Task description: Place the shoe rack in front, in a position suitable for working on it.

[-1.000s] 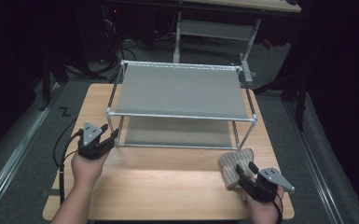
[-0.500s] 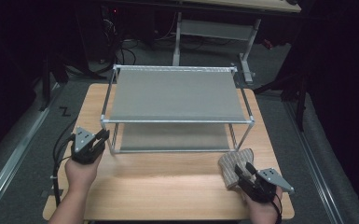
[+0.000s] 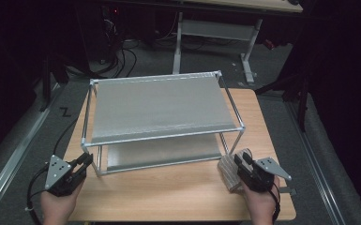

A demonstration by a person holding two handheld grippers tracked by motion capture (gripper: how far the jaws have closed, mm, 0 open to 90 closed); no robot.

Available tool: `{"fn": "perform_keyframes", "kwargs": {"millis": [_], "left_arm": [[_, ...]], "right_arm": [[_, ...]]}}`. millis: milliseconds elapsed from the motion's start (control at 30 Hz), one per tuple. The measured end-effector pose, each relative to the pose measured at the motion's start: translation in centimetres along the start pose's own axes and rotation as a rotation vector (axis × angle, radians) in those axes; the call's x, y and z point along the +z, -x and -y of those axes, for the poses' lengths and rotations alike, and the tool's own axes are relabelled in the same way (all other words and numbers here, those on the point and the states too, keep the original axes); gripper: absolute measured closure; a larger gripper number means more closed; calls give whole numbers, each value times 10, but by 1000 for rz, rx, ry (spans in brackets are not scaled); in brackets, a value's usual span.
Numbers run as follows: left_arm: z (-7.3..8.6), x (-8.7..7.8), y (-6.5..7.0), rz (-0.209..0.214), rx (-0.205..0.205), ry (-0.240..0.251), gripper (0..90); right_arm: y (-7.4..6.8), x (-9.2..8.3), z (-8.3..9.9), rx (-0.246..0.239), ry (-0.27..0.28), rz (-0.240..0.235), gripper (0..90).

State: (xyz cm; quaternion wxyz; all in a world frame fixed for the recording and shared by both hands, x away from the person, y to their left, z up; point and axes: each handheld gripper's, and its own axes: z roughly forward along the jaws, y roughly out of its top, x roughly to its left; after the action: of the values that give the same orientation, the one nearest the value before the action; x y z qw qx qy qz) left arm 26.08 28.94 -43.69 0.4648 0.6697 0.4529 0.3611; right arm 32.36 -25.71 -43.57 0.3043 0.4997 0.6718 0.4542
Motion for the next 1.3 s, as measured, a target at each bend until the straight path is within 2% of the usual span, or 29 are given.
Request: {"fn": "perform_keyframes", "kwargs": {"millis": [33,67,133,167,200,233,300,333,500,533,567,633,667,700,733,767,833,933,1000,1033,1067,1100,1167,1200,1233,1300], "left_arm": [[1,0,0,6,-4,2,688],[2,1,0,15,-7,0,688],[4,6,-1,33,-16,-9,639],[4,6,-1,33,-16,-9,656],[4,7,-1,34,-7,-14,713],[3,8,-1,28,-1,-15,713],[3,8,-1,25,-5,-18,779],[4,8,-2,30,-10,-16,798],[6,1,1,58,-11,-17,803],[7,-2,3,74,-13,-16,804],[7,-2,3,74,-13,-16,804],[8,-7,9,96,-5,-14,803],[8,-7,9,96,-5,-14,803],[8,-8,11,105,-3,-14,804],[9,-10,14,111,-3,-13,804],[9,-12,16,116,-3,-11,803],[10,-14,22,127,0,-7,803],[10,-15,27,142,0,-6,803],[9,-13,31,154,2,-4,803],[8,-10,37,171,-2,-3,802],[8,-10,37,171,-2,-3,802],[7,-8,40,181,5,-5,802],[5,-4,48,202,11,-5,802],[3,0,56,219,18,-5,801],[3,0,56,219,18,-5,801],[1,4,64,240,30,-8,801]], "right_arm": [[1,9,-10,-10,-1,9,632],[1,9,-10,-10,-1,9,632],[6,24,-21,7,-9,21,671],[6,24,-21,7,-9,21,671],[7,32,-24,16,-15,29,740],[7,32,-24,16,-15,29,740],[6,38,-26,8,-23,29,799],[5,40,-27,-5,-26,44,806],[3,55,-37,-22,-49,63,810],[4,65,-43,-25,-52,69,810],[4,65,-43,-25,-52,69,810],[5,81,-51,-18,-58,81,807],[5,81,-51,-18,-58,81,807],[7,91,-55,-9,-60,86,781],[7,91,-55,-9,-60,86,781],[8,97,-58,3,-63,81,684],[8,98,-59,10,-57,78,666],[8,87,-60,25,-29,69,601],[8,76,-58,19,-17,55,565],[8,62,-54,10,-15,43,540],[8,62,-54,10,-15,43,540],[9,55,-51,8,-12,36,533],[10,40,-44,5,1,34,518],[11,26,-36,3,7,34,507],[11,26,-36,3,7,34,507],[14,14,-28,2,8,44,498]]}}
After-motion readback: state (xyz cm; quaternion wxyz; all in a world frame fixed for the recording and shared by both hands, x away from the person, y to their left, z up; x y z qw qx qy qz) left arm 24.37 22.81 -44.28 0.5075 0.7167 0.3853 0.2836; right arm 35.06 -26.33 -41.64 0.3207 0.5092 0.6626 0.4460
